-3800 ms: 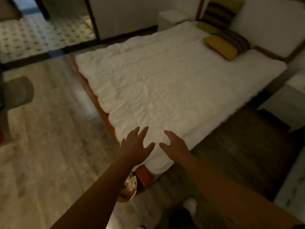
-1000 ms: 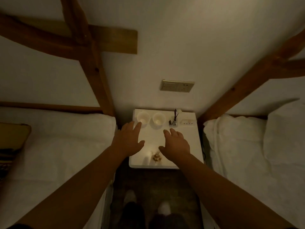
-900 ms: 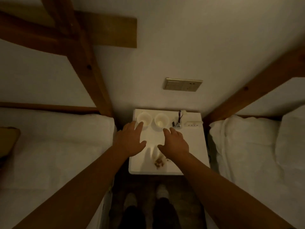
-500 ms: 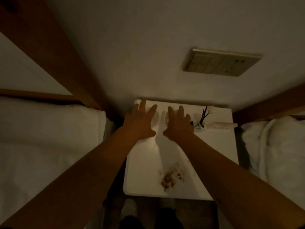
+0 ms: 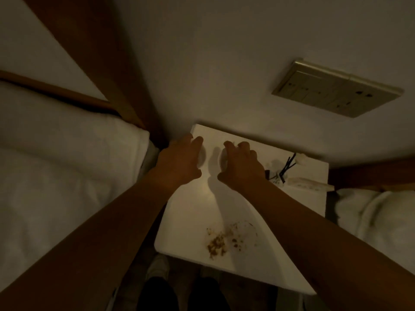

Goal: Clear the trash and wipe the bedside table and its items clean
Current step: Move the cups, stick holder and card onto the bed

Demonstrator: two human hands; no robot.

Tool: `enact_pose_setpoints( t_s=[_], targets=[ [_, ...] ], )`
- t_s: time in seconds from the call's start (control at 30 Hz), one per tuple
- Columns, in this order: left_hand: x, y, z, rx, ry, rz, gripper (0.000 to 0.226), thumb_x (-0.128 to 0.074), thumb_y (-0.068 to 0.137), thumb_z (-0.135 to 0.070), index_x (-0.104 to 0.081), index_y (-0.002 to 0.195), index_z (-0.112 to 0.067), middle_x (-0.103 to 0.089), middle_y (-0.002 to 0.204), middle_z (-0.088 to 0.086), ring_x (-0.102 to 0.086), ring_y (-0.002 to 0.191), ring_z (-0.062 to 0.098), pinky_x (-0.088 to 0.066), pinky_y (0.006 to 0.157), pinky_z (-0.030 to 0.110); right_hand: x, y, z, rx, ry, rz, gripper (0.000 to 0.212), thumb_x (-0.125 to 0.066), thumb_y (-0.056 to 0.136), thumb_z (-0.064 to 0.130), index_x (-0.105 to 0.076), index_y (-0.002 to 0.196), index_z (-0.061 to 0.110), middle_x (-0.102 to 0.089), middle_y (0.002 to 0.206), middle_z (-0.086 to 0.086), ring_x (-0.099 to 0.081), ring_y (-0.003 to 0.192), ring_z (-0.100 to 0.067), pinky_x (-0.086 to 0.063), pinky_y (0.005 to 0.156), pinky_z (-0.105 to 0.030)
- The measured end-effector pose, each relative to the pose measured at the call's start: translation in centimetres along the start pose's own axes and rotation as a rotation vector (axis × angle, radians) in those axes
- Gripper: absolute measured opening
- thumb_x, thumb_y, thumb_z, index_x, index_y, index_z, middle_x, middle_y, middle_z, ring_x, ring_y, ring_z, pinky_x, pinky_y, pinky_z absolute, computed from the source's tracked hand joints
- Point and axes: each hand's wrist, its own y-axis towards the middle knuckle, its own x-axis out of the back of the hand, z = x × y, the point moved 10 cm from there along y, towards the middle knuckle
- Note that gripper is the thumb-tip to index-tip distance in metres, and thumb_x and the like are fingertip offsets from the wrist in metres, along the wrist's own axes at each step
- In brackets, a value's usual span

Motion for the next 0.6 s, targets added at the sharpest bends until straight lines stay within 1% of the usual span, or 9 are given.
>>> enact_pose_setpoints(
  t_s=[0.07,0.17,0.23,0.3,0.37,0.43,0.5,0.53,0.6],
  targets=[
    [0.8,-1.5,2.2,0.057,-0.022,-0.033,0.083,-0.075,0.074,-0.041,-0.029,0.142,-0.024,-0.033,0.143,0.006,-0.045,0.116,0.034,-0.046,0.08,0.041,0.9,-0.3,2.7,0.084,-0.028,-0.025,0.086,-0.08,0.062,0.039,-0.027,0.13,0.029,-0.038,0.126,-0.008,-0.045,0.11,-0.033,-0.043,0.067,-0.04],
    [1.8,-4.8,6.8,0.182,-0.055,-0.057,0.085,-0.075,0.073,-0.043,-0.029,0.142,-0.025,-0.033,0.141,0.005,-0.044,0.114,0.033,-0.043,0.077,0.041,1.5,-1.2,8.5,0.237,-0.071,-0.019,0.082,-0.08,0.063,0.037,-0.031,0.129,0.027,-0.038,0.127,-0.008,-0.045,0.109,-0.032,-0.041,0.065,-0.037],
    [2.3,-7.9,10.2,0.268,-0.091,-0.072,0.088,-0.075,0.072,-0.042,-0.026,0.144,-0.026,-0.032,0.14,0.004,-0.044,0.114,0.032,-0.045,0.078,0.043,1.5,-2.2,13.3,0.347,-0.084,-0.009,0.082,-0.08,0.065,0.037,-0.032,0.131,0.025,-0.036,0.13,-0.009,-0.044,0.111,-0.032,-0.042,0.068,-0.037],
    [2.5,-11.5,13.3,0.338,-0.144,-0.104,0.089,-0.075,0.073,-0.043,-0.024,0.144,-0.027,-0.032,0.141,0.003,-0.044,0.115,0.032,-0.046,0.08,0.044,0.9,-3.5,18.1,0.441,-0.098,0.01,0.084,-0.08,0.066,0.033,-0.03,0.132,0.024,-0.034,0.134,-0.01,-0.043,0.116,-0.033,-0.047,0.075,-0.04],
    [2.4,-15.7,16.7,0.416,-0.187,-0.132,0.09,-0.075,0.073,-0.044,-0.023,0.145,-0.028,-0.031,0.141,0.002,-0.043,0.116,0.031,-0.047,0.082,0.044,-0.2,-5.5,23.2,0.538,-0.138,0.036,0.083,-0.078,0.067,0.033,-0.028,0.133,0.024,-0.034,0.134,-0.011,-0.043,0.117,-0.035,-0.051,0.082,-0.045],
    [2.1,-20.5,20.5,0.51,-0.227,-0.173,0.091,-0.075,0.071,-0.044,-0.023,0.144,-0.029,-0.032,0.141,0.001,-0.044,0.116,0.03,-0.047,0.081,0.043,-1.9,-8.1,28.5,0.654,-0.179,0.065,0.085,-0.079,0.067,0.038,-0.027,0.134,0.026,-0.032,0.134,-0.009,-0.044,0.116,-0.034,-0.051,0.084,-0.046],
    [2.0,-25.2,23.5,0.584,-0.244,-0.219,0.091,-0.077,0.069,-0.045,-0.024,0.142,-0.03,-0.033,0.14,0.0,-0.045,0.116,0.03,-0.048,0.08,0.044,-3.5,-10.7,32.8,0.744,-0.199,0.072,0.087,-0.079,0.067,0.04,-0.026,0.135,0.028,-0.03,0.135,-0.008,-0.042,0.116,-0.033,-0.048,0.082,-0.044],
    [2.1,-26.4,24.3,0.604,-0.245,-0.234,0.092,-0.077,0.068,-0.045,-0.024,0.142,-0.031,-0.033,0.14,0.0,-0.045,0.116,0.03,-0.048,0.079,0.045,-3.8,-11.4,33.8,0.764,-0.204,0.067,0.087,-0.078,0.067,0.041,-0.025,0.135,0.029,-0.029,0.136,-0.007,-0.041,0.116,-0.032,-0.048,0.081,-0.044],
    [1.2,-32.7,27.8,0.706,-0.262,-0.272,0.092,-0.078,0.067,-0.045,-0.024,0.141,-0.031,-0.034,0.139,0.0,-0.046,0.116,0.03,-0.049,0.078,0.045,-6.5,-15.5,38.5,0.853,-0.228,0.08,0.087,-0.076,0.068,0.041,-0.024,0.136,0.031,-0.026,0.139,-0.005,-0.04,0.117,-0.031,-0.047,0.077,-0.042]
  ],
)
